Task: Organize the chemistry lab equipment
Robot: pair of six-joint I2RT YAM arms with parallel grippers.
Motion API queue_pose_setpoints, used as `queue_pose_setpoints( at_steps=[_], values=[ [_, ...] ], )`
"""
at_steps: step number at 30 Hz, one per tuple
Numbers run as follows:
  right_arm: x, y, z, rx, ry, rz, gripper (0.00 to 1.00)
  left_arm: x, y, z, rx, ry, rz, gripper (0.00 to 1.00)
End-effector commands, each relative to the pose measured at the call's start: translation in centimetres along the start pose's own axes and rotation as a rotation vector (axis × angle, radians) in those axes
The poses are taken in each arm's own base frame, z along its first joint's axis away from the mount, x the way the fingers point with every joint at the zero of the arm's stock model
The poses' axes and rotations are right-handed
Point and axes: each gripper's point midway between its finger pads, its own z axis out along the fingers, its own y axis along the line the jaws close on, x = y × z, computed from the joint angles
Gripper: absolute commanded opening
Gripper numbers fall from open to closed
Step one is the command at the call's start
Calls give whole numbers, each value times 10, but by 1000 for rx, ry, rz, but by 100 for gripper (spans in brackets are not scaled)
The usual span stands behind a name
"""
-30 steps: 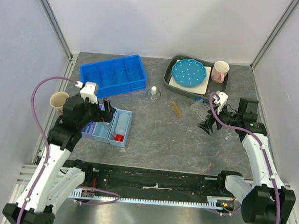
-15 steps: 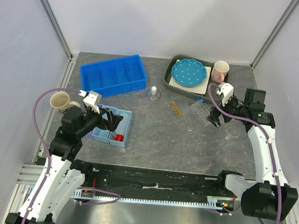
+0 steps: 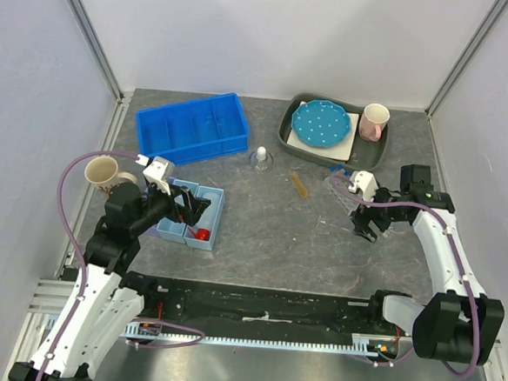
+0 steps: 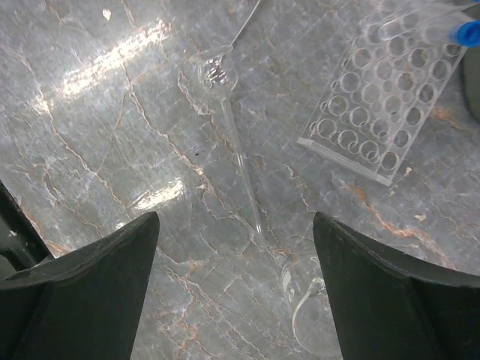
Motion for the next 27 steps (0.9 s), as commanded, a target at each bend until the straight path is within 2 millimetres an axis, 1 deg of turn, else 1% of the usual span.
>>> queue_pose_setpoints(
  at_steps=[1, 2, 3, 5, 6, 8, 9, 11, 13, 15, 18, 21, 27],
  values=[
    [7, -5, 17, -1, 50, -77, 89, -13, -4, 0, 14, -53, 28, 99],
    [12, -7, 21, 3, 80, -86, 87, -12, -3, -1, 13, -52, 28, 99],
    [9, -5, 27, -5, 86, -121, 86, -12, -2, 0, 8, -51, 28, 99],
    [12, -5, 35, -12, 116, -148, 84, -12, -2, 0, 5, -53, 31, 99],
    [9, -5, 40, -6, 127, -187, 83, -12, -1, 0, 2, -52, 30, 99],
    [9, 1, 52, -35, 141, -223, 81, -12, -1, 0, 2, -52, 30, 99],
    [7, 1, 56, -37, 136, -239, 80, -12, -1, 0, 2, -51, 31, 99],
    [6, 3, 66, -56, 136, -246, 79, -11, -1, 0, 0, -48, 30, 99],
    [1, 3, 75, -67, 128, -258, 77, -11, 0, 0, -3, -50, 31, 98],
    [3, 4, 83, -84, 146, -259, 75, -12, 1, 0, -9, -51, 32, 98],
    [2, -3, 90, -81, 169, -257, 71, -11, 2, 0, -14, -50, 31, 98],
    [0, -10, 92, -62, 175, -263, 70, -12, 3, 0, -19, -51, 33, 98],
    [8, -12, 100, -70, 196, -259, 68, -11, 3, 1, -20, -50, 34, 98]
  ],
)
